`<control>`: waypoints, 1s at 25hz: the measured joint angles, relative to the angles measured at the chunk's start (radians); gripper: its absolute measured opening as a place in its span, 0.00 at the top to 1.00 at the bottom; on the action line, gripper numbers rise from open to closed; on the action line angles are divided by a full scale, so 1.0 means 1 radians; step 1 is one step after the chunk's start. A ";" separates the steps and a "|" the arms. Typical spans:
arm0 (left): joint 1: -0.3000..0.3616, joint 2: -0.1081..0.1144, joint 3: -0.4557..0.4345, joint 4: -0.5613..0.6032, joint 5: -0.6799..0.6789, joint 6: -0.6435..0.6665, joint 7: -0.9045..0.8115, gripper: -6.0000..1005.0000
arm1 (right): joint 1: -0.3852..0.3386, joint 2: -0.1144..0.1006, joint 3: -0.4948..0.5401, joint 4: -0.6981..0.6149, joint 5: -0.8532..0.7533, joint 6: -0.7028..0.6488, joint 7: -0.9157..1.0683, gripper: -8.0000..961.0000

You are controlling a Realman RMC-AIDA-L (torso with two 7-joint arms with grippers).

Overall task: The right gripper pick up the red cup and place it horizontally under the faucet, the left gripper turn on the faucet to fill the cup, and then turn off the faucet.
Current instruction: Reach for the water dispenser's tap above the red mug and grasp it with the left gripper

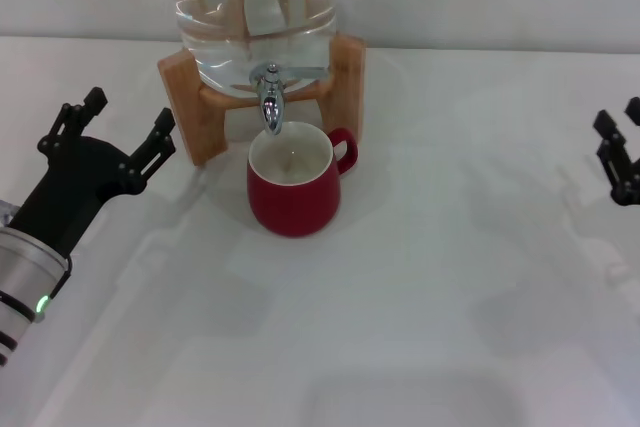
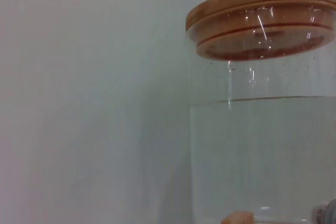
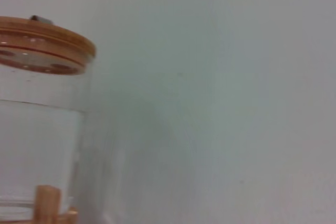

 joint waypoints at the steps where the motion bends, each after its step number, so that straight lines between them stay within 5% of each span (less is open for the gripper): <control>1: 0.002 0.000 0.000 0.000 0.000 0.000 0.000 0.13 | -0.001 0.000 0.000 -0.008 0.008 -0.005 0.000 0.65; 15: 0.008 -0.001 0.006 0.000 0.000 -0.008 0.000 0.13 | -0.007 0.002 -0.006 -0.040 0.177 0.052 0.013 0.65; 25: -0.001 -0.001 0.009 0.003 0.002 -0.012 0.000 0.13 | 0.008 0.002 -0.162 -0.029 0.164 0.040 0.033 0.65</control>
